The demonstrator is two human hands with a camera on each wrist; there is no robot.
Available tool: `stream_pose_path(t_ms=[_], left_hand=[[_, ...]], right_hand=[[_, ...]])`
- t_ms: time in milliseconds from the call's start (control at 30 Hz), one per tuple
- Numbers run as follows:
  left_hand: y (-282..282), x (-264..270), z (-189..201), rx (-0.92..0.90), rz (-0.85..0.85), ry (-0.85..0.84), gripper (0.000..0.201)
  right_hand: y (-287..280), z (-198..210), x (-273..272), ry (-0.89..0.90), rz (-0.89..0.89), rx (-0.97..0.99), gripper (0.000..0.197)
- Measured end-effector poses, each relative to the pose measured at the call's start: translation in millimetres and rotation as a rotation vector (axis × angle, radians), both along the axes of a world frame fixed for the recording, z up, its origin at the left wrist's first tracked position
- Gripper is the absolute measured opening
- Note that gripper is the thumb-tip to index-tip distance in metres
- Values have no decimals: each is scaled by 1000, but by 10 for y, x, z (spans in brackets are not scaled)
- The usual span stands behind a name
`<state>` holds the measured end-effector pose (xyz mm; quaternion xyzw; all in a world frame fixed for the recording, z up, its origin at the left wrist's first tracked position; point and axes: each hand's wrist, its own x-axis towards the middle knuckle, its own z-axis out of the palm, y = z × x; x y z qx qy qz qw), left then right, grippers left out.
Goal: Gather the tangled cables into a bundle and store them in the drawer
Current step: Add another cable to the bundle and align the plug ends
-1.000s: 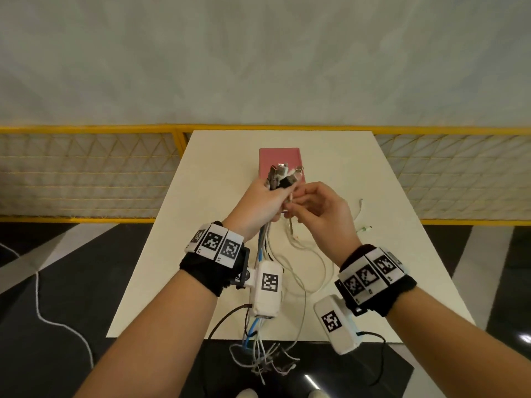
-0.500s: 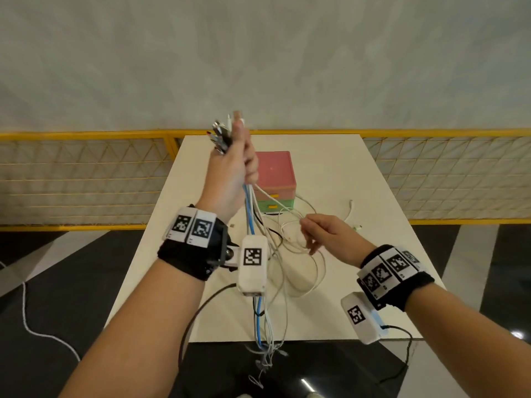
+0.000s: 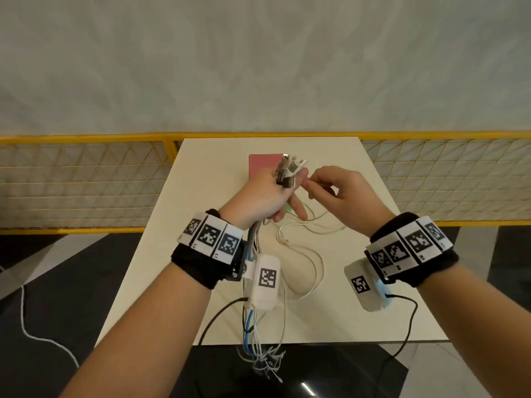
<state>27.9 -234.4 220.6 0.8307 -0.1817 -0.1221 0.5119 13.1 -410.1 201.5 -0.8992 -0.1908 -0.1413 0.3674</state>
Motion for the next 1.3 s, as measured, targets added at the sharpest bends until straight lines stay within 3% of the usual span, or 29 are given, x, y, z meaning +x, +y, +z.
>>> stream_pose_path(t_ms=[133,267,333,433,533,600,667,733,867,933,1067,1200,1233,1300], left_hand=[[56,33,81,-75,117,16,40],[219,172,151,-451,457,-72,23],[279,228,142,-410,498,-75,22],[215,211,122,-247,406,-109,21],[21,140,82,-161,171,-93,30],[-72,109,49,-47,3,-32,23],[-100,105,28,12,-51,-6,14],[-62,144,37,-2,82,-61,13],[131,336,89,-408,485,-94,25],[225,377,122,-432,556,-117,21],[158,261,176,-312,414,-150,30],[-119,93,192,-112,131,-153,16],[-150,75,204,-65,96,-123,7],[-139,78,218,-1,90,-99,12]], right_hand=[[-140,9,45,76,19,-26,20],[-413,-225,109,240,-81,-42,31],[-482,-293,128,272,-113,-44,32],[-411,-241,115,226,-107,-65,32],[-260,-101,94,130,-28,-88,29],[-177,1,87,60,37,-95,25],[-156,58,112,5,73,-130,21],[-222,38,161,55,73,-128,22],[-472,-161,252,222,-8,-121,31],[-558,-251,268,255,-39,-139,32],[-470,-205,254,216,-12,-150,30],[-239,21,255,86,71,-121,28],[-205,73,261,50,95,-109,28],[-194,136,276,11,128,-96,29]])
